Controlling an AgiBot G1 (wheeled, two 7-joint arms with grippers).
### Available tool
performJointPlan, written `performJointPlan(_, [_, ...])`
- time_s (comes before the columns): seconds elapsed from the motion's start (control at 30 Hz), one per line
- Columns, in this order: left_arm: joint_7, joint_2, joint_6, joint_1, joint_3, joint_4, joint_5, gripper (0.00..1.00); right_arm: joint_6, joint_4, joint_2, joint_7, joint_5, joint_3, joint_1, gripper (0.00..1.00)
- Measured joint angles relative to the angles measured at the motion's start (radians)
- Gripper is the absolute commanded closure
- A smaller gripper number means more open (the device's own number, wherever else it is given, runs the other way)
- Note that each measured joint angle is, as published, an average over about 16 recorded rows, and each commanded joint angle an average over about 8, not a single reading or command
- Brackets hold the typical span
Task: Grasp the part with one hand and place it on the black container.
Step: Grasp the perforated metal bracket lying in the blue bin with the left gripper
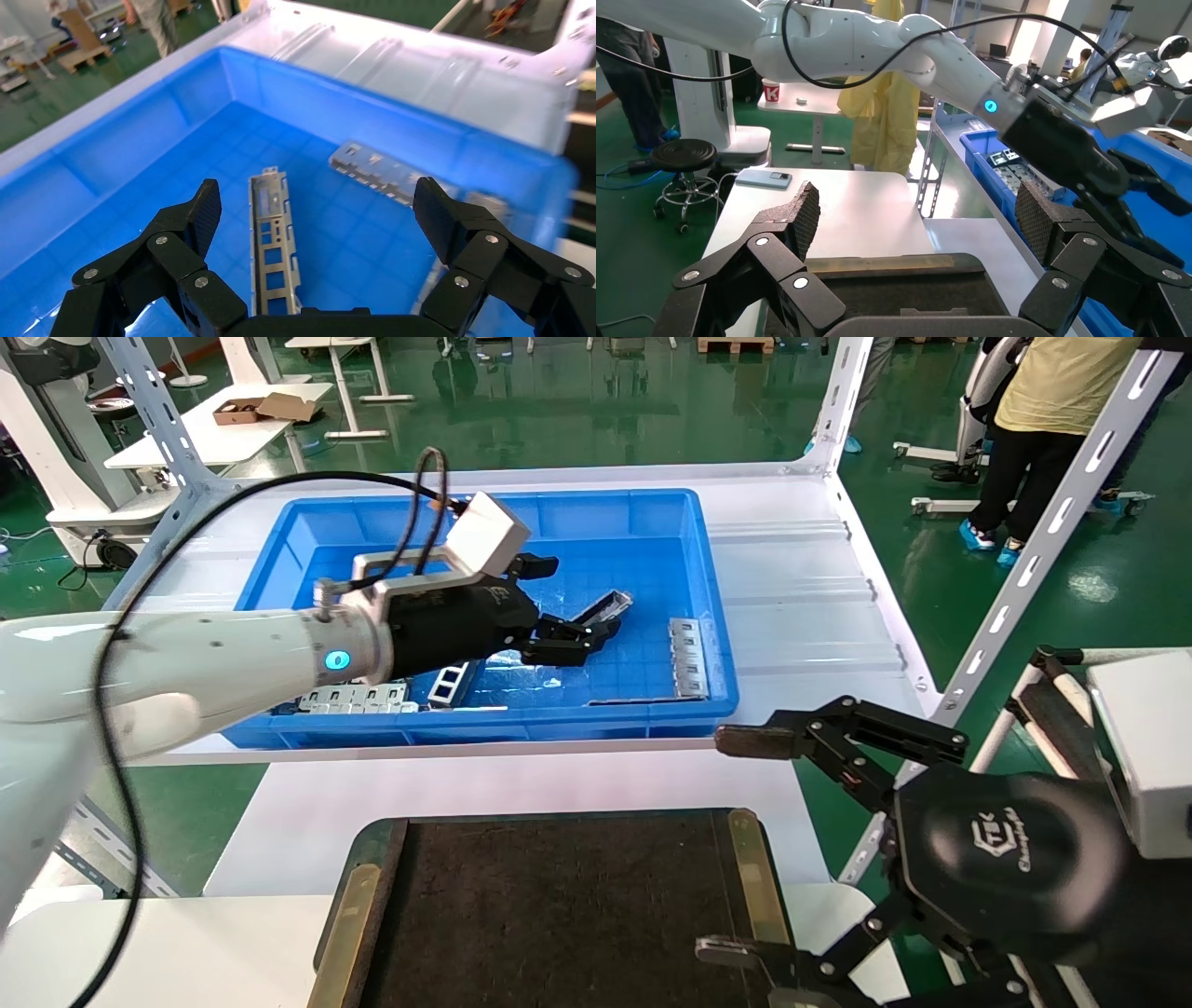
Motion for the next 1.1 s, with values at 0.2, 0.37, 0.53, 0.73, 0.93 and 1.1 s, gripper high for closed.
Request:
performJointPlan(0.2, [0.058,0.078,-0.061,-0.043,0.015,0.145,0.022,0.00,0.000,0.000,0.000,0.000,0.000,0.000,0.000,0.00])
performJointPlan(0.37, [0.094,0.120,-0.107,-0.064,0.033,0.225,0.022,0.00,0.000,0.000,0.000,0.000,0.001,-0.001,0.000,0.00])
performJointPlan(0.53, [0.103,0.140,-0.150,-0.070,0.062,0.264,0.007,0.02,0.001,0.000,0.000,-0.001,0.001,-0.001,0.000,0.00])
performJointPlan(0.73, [0.078,0.145,-0.194,-0.068,0.115,0.271,-0.021,0.69,0.001,0.000,0.001,-0.001,0.001,-0.002,0.000,0.62])
performJointPlan(0.93, [0.039,0.145,-0.227,-0.063,0.172,0.265,-0.053,1.00,0.001,0.000,0.001,-0.001,0.001,-0.002,0.000,1.00])
performJointPlan(1.1, [0.012,0.144,-0.249,-0.058,0.215,0.261,-0.079,1.00,0.001,0.000,0.001,-0.001,0.002,-0.002,0.001,1.00])
